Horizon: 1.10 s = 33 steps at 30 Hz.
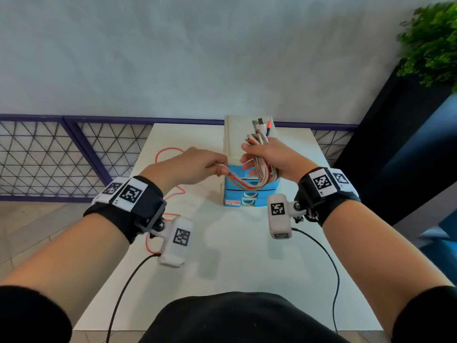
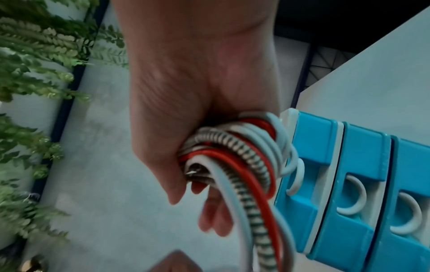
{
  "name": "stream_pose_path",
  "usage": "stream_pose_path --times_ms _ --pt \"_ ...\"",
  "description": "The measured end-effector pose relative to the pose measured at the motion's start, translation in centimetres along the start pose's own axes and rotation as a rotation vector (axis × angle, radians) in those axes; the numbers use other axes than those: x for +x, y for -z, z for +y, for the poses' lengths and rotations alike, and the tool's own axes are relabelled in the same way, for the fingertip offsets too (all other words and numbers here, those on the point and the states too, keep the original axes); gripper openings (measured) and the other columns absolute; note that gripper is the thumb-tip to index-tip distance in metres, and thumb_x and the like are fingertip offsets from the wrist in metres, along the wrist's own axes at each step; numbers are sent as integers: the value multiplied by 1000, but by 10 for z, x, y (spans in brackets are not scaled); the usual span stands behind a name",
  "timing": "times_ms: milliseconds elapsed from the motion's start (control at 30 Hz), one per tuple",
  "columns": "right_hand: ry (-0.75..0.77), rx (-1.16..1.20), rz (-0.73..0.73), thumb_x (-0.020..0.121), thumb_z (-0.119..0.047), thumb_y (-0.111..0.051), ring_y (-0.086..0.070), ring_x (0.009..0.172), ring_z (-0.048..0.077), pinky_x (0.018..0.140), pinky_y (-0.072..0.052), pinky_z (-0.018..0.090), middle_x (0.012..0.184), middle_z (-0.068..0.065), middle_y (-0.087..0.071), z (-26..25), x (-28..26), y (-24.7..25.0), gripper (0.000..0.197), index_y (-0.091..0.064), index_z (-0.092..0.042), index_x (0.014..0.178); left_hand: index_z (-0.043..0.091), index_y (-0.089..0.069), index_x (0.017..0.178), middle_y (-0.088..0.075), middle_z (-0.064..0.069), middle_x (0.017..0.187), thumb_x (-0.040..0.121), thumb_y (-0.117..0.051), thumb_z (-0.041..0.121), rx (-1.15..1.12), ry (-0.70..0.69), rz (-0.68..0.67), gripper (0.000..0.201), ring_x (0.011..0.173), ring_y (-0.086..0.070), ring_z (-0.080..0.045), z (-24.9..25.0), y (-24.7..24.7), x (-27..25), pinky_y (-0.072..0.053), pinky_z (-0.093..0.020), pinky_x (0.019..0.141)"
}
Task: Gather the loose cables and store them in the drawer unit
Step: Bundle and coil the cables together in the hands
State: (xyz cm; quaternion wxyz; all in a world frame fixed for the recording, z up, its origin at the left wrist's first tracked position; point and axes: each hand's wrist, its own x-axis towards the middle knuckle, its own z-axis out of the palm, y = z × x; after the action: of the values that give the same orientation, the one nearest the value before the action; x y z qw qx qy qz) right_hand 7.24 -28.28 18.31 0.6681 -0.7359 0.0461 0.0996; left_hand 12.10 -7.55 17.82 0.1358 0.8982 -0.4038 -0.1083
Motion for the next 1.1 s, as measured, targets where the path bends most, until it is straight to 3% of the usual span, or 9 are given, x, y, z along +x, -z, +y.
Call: stream_pose_path --times_ms 133,267,467,567,633,733,867,1000,1100 --pt "10 -20 -74 94 -25 -59 -71 78 21 80 -58 35 91 10 -72 2 -1 -11 16 -59 -10 91 17 -63 88 -66 6 80 91 -51 42 95 -73 82 28 78 -57 -19 6 12 11 -29 -32 76" --pt "24 119 -157 97 -26 -53 -66 89 33 92 -51 48 84 13 -69 8 -3 -21 23 -62 -5 98 26 -64 82 -72 9 84 87 -59 36 -25 -60 36 12 84 -63 -11 15 17 15 -44 -35 84" --pt "22 242 -237 95 -22 -57 -61 92 39 87 -47 50 64 7 -62 18 -9 -31 19 -60 -4 93 20 -68 71 -71 -2 70 77 -73 26 -188 10 8 10 65 -61 -12 26 17 14 -47 -30 64" --pt "5 131 -216 92 -12 -62 -66 83 28 74 -53 33 67 8 -65 16 -15 -29 6 -62 -6 92 19 -56 87 -64 3 72 70 -78 26 -172 104 112 28 64 -58 -14 29 13 15 -43 -25 53" --pt "-2 53 -217 90 -9 -64 -64 63 14 63 -55 24 81 13 -71 14 -19 -27 6 -63 -6 95 21 -43 100 -63 2 77 67 -77 26 -206 191 117 47 65 -60 -14 28 14 15 -44 -27 53" --pt "2 -18 -176 88 -6 -65 -61 58 12 57 -55 24 78 11 -69 16 -19 -18 3 -62 -5 89 19 -51 98 -64 3 76 65 -81 40 -255 246 -38 50 61 -59 -9 17 21 11 -47 -29 60" --pt "-10 29 -53 89 -6 -64 -61 57 14 62 -55 29 69 6 -63 24 -15 1 7 -59 -7 84 12 -60 86 -48 1 61 86 -63 34 -714 274 -156 22 53 -45 -11 -9 27 -3 -43 -24 61" --pt "39 241 -2 92 -6 -57 -58 59 12 62 -54 28 71 4 -59 30 -9 2 8 -57 -8 85 11 -54 88 -49 3 62 101 -33 31 -1181 272 -49 31 58 -47 -14 -17 18 -9 -49 -30 74" --pt "63 366 55 93 -8 -57 -57 58 12 55 -53 26 71 4 -56 33 -3 -3 6 -55 -10 88 12 -58 92 -53 2 72 101 -35 20 -1308 223 22 26 64 -51 -14 -10 7 -10 -52 -31 78"
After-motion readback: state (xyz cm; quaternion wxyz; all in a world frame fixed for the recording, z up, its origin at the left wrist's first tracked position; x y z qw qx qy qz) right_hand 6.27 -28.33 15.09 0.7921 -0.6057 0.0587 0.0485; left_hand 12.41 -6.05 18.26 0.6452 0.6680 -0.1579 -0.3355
